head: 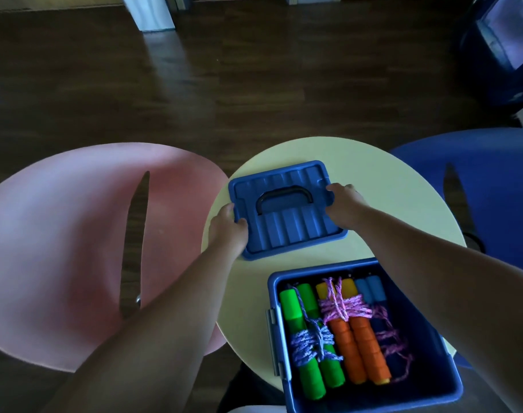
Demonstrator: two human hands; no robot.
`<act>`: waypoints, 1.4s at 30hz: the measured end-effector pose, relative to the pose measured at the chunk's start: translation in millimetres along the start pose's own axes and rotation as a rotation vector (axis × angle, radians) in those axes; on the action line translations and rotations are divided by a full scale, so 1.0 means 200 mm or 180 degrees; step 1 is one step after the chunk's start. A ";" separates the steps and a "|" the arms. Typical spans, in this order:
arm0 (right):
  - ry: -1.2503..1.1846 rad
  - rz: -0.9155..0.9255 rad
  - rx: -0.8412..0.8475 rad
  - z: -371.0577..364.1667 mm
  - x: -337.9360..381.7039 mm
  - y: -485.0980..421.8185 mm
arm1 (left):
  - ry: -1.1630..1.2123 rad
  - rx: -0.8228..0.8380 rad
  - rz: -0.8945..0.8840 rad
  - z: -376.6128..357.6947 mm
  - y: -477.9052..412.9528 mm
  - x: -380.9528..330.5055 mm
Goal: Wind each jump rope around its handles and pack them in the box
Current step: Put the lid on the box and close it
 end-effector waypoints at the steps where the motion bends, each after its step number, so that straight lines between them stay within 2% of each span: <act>1: -0.0020 0.0011 -0.0013 0.00 0.00 -0.01 | 0.0003 -0.0007 0.0011 0.00 -0.01 -0.01; 6: -0.0105 0.0086 0.0000 0.04 -0.02 -0.02 | 0.0325 -0.0088 0.0305 0.01 -0.07 0.00; 14: -0.0607 0.0304 -0.0325 0.26 -0.03 0.14 | 0.0957 -0.0336 0.0260 0.10 0.00 -0.11; 20: -0.1037 0.0761 -0.0453 0.49 -0.16 0.35 | 0.1234 -0.0380 -0.0108 0.15 0.27 -0.26; 24: -0.1719 0.0835 -0.0524 0.55 -0.32 0.51 | 0.1414 -0.0406 -0.0322 0.15 0.54 -0.30; 29: -0.1857 0.0963 -0.0548 0.51 -0.54 0.75 | 0.1179 -0.0598 -0.0461 0.13 0.86 -0.29; 34: -0.1751 0.0915 -0.0441 0.30 -0.75 0.92 | 0.0907 -0.0682 -0.0612 0.10 1.15 -0.19; 42: -0.1518 0.0706 -0.0427 0.08 -0.88 1.14 | 0.0571 -0.0567 -0.0611 0.03 1.37 -0.01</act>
Point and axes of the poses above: each hand's wrist, its own y-axis away from the middle knuckle, its own z-axis out of the back of the hand, x = y × z, the point moved 1 cm from there along -y, towards the middle knuckle, and after that the axes turned 3 degrees about -z, right-handed, at the moved point
